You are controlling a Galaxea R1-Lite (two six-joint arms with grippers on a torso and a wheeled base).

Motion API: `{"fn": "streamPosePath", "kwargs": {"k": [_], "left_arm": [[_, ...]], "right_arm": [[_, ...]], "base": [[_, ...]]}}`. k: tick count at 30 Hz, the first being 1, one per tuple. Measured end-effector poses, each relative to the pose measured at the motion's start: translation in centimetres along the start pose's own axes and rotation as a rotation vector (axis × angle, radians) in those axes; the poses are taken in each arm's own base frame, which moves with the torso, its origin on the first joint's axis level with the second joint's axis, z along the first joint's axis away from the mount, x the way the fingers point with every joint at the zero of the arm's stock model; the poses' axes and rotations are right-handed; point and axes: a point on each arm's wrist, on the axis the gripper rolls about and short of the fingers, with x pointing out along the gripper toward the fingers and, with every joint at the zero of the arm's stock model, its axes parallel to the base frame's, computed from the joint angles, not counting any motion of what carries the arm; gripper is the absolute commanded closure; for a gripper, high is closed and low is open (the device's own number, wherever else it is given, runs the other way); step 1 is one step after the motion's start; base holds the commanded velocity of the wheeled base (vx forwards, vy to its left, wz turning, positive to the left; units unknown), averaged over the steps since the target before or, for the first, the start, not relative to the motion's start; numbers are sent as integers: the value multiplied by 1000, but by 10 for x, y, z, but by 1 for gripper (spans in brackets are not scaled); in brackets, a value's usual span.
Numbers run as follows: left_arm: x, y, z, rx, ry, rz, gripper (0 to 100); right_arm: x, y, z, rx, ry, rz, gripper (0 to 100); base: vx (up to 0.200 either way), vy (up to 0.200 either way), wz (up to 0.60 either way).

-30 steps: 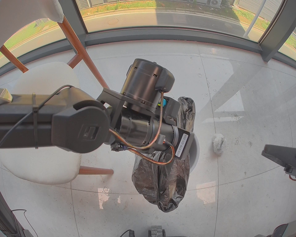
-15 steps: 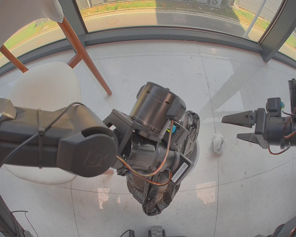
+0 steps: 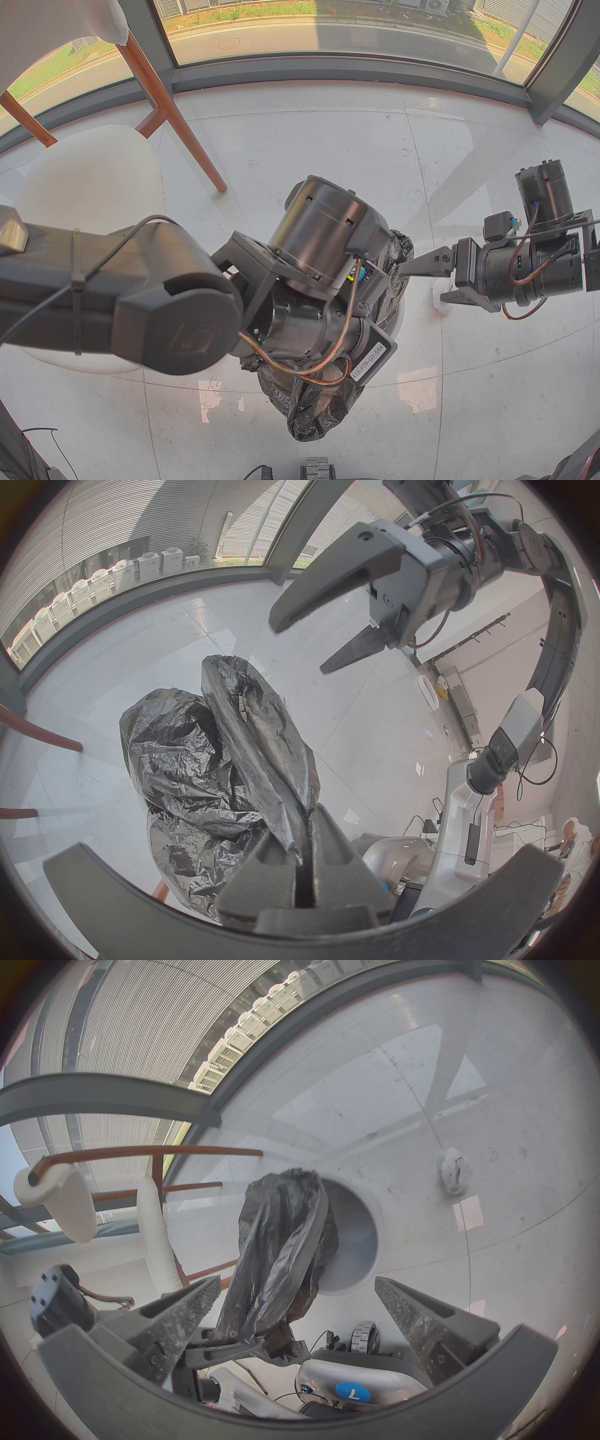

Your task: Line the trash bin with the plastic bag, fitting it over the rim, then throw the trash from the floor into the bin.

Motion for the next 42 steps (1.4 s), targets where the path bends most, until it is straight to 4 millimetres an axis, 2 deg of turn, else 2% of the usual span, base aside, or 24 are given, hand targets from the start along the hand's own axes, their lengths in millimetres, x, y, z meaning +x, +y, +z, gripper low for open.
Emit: {"fn": "streamPosePath", "kwargs": {"k": [13, 23, 24, 30, 42], "left_arm": [[-1, 1, 1, -3, -4, 8, 100], [-1, 1, 1, -2, -5, 8, 100], [-1, 1, 1, -3, -5, 8, 100], [-1, 1, 1, -3, -5, 9, 100], [-1, 2, 1, -10, -7, 35, 100]], "right_arm": [[28, -5, -10, -9, 78, -38, 0], [43, 3, -10, -29, 67, -25, 0], [45, 4, -11, -34, 66, -24, 100], [54, 8, -15, -44, 76, -32, 100], [57, 7, -16, -45, 81, -39, 100]], "base": [[0, 0, 0], [0, 0, 0], [0, 0, 0], [0, 0, 0], [0, 0, 0]]}}
